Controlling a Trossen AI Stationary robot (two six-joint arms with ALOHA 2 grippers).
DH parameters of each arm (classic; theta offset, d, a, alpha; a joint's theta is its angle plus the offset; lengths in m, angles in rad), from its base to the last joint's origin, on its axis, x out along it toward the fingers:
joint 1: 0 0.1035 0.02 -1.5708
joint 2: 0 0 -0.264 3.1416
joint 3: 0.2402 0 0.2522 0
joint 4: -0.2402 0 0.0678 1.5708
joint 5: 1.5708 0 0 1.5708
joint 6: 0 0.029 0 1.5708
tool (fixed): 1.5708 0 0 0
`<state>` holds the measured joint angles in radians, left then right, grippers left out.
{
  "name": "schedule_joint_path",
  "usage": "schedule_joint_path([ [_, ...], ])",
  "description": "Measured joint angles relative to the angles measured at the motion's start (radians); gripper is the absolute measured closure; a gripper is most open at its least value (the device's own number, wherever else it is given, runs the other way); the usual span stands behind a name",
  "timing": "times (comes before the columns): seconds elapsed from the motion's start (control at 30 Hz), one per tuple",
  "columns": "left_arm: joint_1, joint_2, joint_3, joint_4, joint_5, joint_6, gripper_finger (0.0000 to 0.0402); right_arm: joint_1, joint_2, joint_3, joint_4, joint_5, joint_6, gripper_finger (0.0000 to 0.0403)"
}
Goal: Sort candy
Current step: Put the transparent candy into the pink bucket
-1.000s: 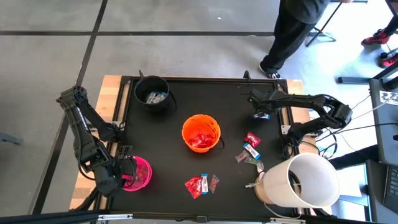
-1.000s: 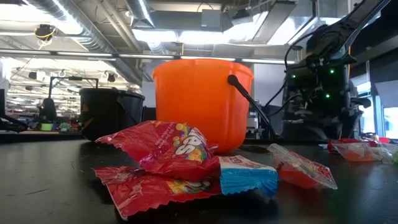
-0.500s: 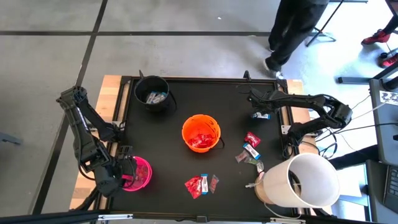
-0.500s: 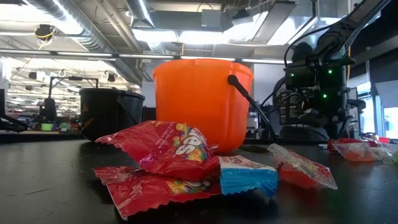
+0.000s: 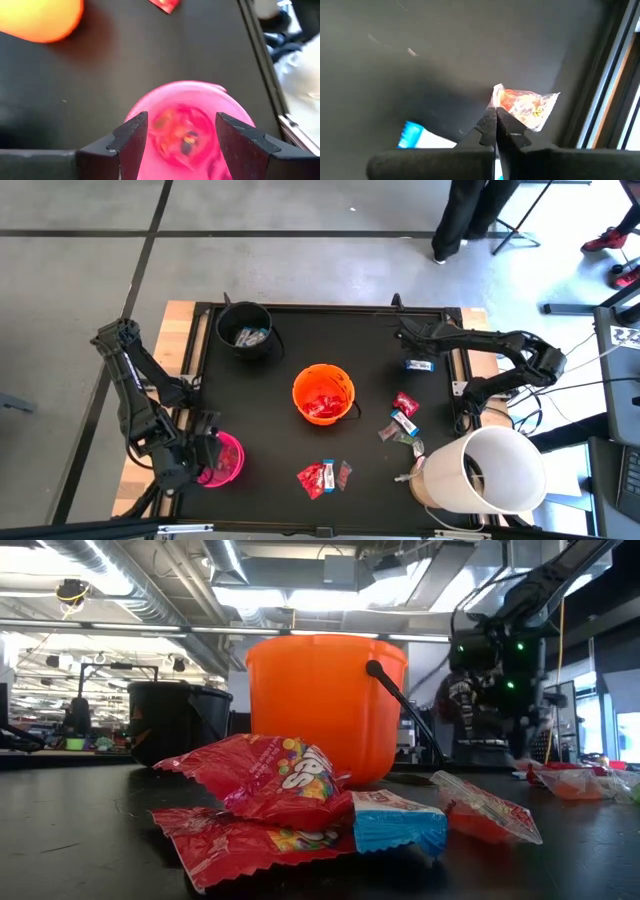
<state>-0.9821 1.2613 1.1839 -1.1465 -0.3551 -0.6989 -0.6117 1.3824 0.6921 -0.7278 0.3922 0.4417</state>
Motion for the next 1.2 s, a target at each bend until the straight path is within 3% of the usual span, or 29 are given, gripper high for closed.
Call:
schedule_joint_path([
  [0.23,0.000,0.000,0.000,0.039,-0.150,0.004,0.0178,0.098,-0.038,0.088,0.073,-0.003,-0.052,0.0402],
  [0.33,0.000,0.000,0.000,0.094,-0.261,0.078,0.0178,0.136,-0.067,0.113,0.138,-0.032,-0.076,0.0402],
  [0.47,0.000,0.000,0.000,0.163,-0.556,0.223,0.0178,0.176,-0.113,0.130,0.255,-0.102,-0.124,0.0403],
  [0.6,0.032,-0.001,0.000,0.161,-0.863,0.233,0.0178,0.201,-0.153,0.130,0.402,-0.189,-0.176,0.0403],
  [0.67,0.067,-0.015,0.000,0.143,-0.920,0.237,0.0179,0.203,-0.165,0.130,0.473,-0.237,-0.203,0.0403],
  [0.8,0.189,-0.048,-0.005,0.135,-0.917,0.235,0.0187,0.199,-0.170,0.131,0.595,-0.329,-0.235,0.0403],
  [0.93,0.349,-0.056,-0.037,0.239,-0.781,0.343,0.0200,0.199,-0.170,0.131,0.651,-0.359,-0.260,0.0403],
  [1.03,0.482,-0.054,-0.103,0.460,-0.591,0.546,0.0205,0.199,-0.170,0.131,0.658,-0.359,-0.266,0.0403],
  [1.2,0.696,-0.053,-0.273,1.050,-0.225,0.936,0.0207,0.199,-0.170,0.131,0.667,-0.360,-0.268,0.0403],
])
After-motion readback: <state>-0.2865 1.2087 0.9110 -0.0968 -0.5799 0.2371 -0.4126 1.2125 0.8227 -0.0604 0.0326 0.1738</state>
